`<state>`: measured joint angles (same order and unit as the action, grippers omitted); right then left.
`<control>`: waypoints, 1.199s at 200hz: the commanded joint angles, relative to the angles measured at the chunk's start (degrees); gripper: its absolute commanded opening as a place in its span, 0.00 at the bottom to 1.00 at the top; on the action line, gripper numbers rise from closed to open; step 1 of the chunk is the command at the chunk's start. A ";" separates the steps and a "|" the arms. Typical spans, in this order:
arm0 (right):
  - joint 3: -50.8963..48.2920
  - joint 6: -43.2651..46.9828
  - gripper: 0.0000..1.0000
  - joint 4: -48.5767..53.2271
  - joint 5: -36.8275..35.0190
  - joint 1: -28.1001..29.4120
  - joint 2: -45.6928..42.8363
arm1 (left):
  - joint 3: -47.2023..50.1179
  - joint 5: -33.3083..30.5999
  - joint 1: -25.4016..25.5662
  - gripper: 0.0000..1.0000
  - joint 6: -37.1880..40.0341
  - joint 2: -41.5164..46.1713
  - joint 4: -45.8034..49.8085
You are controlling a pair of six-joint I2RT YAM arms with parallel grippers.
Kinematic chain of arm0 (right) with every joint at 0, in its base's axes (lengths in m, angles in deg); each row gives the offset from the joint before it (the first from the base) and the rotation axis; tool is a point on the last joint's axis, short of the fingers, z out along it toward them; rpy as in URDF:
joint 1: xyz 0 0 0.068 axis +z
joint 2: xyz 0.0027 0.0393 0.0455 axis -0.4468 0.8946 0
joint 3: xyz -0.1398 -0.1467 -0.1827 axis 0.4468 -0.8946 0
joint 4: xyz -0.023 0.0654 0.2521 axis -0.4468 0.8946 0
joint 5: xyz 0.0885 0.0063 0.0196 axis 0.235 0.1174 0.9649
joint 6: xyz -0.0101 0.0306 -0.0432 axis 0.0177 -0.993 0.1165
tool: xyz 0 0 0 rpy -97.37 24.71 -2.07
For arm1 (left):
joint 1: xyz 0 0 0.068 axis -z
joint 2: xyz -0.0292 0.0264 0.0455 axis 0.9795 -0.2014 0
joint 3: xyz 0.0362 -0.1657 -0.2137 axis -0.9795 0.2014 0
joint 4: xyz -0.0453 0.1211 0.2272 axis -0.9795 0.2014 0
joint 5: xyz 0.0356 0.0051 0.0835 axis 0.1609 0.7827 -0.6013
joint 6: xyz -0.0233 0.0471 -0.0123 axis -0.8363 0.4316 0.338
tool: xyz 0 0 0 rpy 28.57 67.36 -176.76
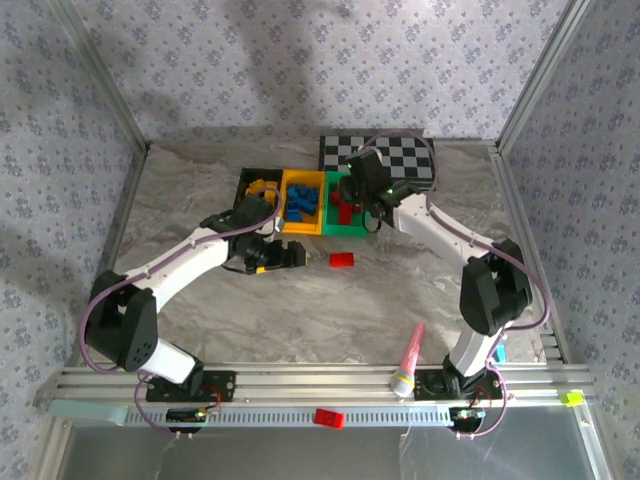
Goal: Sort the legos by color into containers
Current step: Place the lego in the container, then pick up the lego from the center of the table.
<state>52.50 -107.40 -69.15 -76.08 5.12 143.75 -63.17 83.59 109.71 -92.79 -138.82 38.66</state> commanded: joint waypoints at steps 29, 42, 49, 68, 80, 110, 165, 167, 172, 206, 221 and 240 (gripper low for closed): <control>10.94 0.85 0.40 5.67 7.85 -3.05 11.59 | -0.05 -0.81 1.08 0.94 -0.84 -0.21 0.66; 12.24 0.63 0.41 5.91 8.74 -3.15 13.62 | 0.02 -1.07 1.21 0.94 -0.86 0.05 0.64; 12.80 0.55 0.42 5.95 8.84 -3.17 14.61 | 0.13 -1.31 1.19 0.94 -0.86 0.14 0.73; 13.70 0.28 0.50 6.16 10.41 -3.10 16.41 | 0.53 -1.64 1.20 0.94 -0.94 0.33 0.97; 13.46 0.43 0.55 5.38 11.63 -2.84 16.50 | 0.83 -1.65 1.19 0.94 -0.97 0.53 0.99; 10.96 0.98 0.59 3.57 10.98 -1.93 14.34 | 1.28 -1.75 1.24 0.94 -1.10 0.37 0.95; -2.42 1.32 0.60 -0.88 7.65 -1.23 4.66 | -0.24 -1.43 1.57 0.94 -1.06 -1.29 0.81; -3.05 1.33 0.60 -1.04 7.50 -1.16 4.22 | -0.27 -1.40 1.59 0.94 -1.11 -1.41 0.78; -4.57 1.46 0.60 -1.36 6.98 -0.97 3.14 | -0.52 -1.43 1.70 0.94 -1.11 -1.76 0.82; -13.77 2.88 0.60 -3.09 2.21 0.22 -4.97 | -2.09 -1.34 2.80 0.94 -1.47 -4.25 0.33; -18.09 3.57 0.60 -3.50 -0.13 0.66 -8.56 | -3.94 -1.26 3.74 0.94 -1.63 -6.17 0.58; -22.04 4.56 0.60 -4.24 -3.11 0.94 -12.98 | -6.81 -1.77 5.65 0.94 -1.54 -8.54 1.12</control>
<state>34.56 -105.19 -71.95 -73.31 5.62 136.10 -65.61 82.10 113.25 -93.86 -145.02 38.69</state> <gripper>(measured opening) 0.603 0.942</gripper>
